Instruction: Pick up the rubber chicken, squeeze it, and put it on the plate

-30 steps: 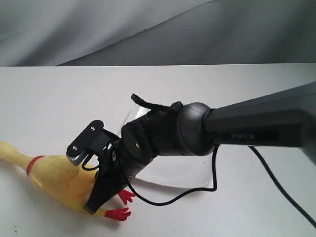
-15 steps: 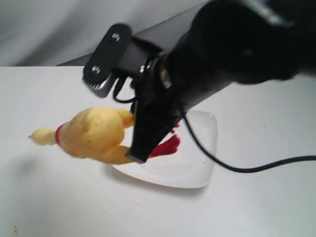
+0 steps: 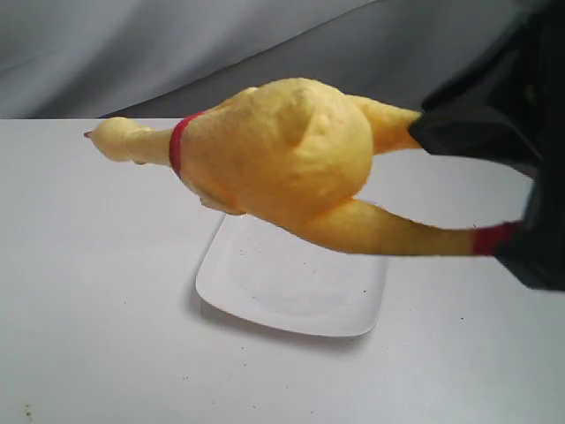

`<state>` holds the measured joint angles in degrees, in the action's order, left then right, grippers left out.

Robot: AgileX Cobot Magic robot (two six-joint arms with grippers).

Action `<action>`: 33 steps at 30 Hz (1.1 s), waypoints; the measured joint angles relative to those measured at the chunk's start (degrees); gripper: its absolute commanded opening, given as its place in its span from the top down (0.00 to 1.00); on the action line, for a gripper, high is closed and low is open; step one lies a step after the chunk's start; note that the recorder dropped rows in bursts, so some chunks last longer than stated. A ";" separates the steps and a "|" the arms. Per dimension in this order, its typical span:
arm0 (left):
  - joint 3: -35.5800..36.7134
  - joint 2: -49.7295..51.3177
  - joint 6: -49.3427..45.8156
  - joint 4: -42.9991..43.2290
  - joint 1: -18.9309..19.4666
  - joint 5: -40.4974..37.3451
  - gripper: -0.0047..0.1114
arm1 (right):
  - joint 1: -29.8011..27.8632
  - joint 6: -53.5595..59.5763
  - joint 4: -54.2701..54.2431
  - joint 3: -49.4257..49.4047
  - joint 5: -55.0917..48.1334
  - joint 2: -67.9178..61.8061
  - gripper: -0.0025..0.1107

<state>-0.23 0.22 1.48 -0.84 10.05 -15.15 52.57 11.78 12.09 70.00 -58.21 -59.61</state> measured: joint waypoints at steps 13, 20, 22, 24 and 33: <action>0.00 0.00 0.00 0.00 0.00 0.00 0.96 | 0.00 -1.38 -1.85 -16.48 16.09 8.61 0.98; 0.00 0.00 -0.25 0.84 0.00 0.13 0.96 | 0.00 -2.46 -1.96 -17.93 21.03 8.61 0.98; 0.00 0.00 -1.02 2.55 0.00 0.80 0.96 | 0.00 -2.70 -1.96 -17.93 21.44 8.61 0.98; 0.00 0.00 -1.48 3.70 0.00 2.99 0.96 | 0.00 -2.80 -1.96 -17.93 21.96 8.61 0.98; 0.00 0.00 -1.48 3.17 0.00 20.34 0.96 | 0.00 -3.54 -1.49 -17.93 23.51 8.61 0.98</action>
<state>-0.23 0.22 0.00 2.33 10.05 5.19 52.57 8.24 10.61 52.07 -34.71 -51.00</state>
